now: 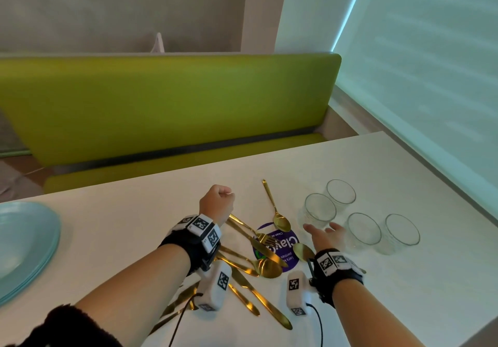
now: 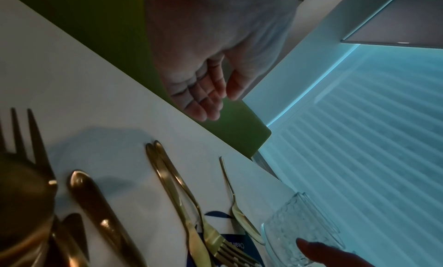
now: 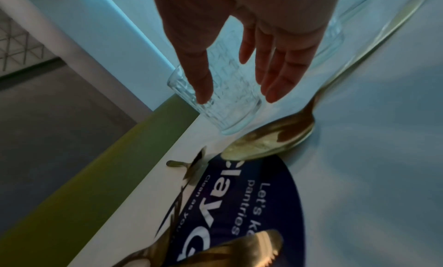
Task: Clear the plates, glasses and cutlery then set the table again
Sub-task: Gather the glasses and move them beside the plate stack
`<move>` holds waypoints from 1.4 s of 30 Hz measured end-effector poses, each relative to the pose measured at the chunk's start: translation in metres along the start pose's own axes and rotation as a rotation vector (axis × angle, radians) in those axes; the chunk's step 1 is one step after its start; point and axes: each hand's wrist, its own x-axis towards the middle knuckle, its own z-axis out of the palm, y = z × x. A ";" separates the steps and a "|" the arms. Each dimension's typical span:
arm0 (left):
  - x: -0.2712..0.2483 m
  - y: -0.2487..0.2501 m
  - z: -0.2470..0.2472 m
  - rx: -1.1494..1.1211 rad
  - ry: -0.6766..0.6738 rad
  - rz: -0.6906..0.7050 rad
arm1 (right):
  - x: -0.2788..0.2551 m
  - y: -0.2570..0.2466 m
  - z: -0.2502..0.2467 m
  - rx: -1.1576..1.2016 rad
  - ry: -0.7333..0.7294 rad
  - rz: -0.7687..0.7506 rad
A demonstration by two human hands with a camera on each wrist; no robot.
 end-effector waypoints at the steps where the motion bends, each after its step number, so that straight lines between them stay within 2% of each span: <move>1: 0.001 -0.001 0.001 -0.004 -0.002 -0.001 | 0.002 -0.002 0.002 -0.017 -0.002 -0.018; 13: 0.009 -0.010 -0.001 0.017 0.008 0.010 | 0.017 -0.005 0.018 -0.189 0.014 -0.147; 23: 0.001 -0.011 0.013 0.109 -0.037 0.072 | 0.013 -0.007 0.014 -0.185 0.024 -0.241; 25: -0.004 -0.009 0.020 0.204 -0.120 0.117 | 0.006 -0.011 0.011 -0.179 -0.018 -0.283; 29: -0.015 -0.011 0.044 0.351 -0.424 0.194 | -0.008 -0.019 0.009 -0.188 -0.183 -0.411; 31: -0.020 -0.011 0.056 0.380 -0.494 0.246 | -0.014 -0.022 0.009 -0.197 -0.284 -0.436; 34: -0.026 -0.011 0.069 0.279 -0.484 0.329 | -0.023 -0.022 0.009 -0.145 -0.424 -0.412; 36: -0.029 -0.012 0.072 0.226 -0.430 0.325 | -0.027 -0.020 0.005 -0.074 -0.506 -0.369; 42: -0.034 -0.013 0.080 0.321 -0.379 0.321 | -0.024 -0.010 -0.022 -0.048 -0.643 -0.252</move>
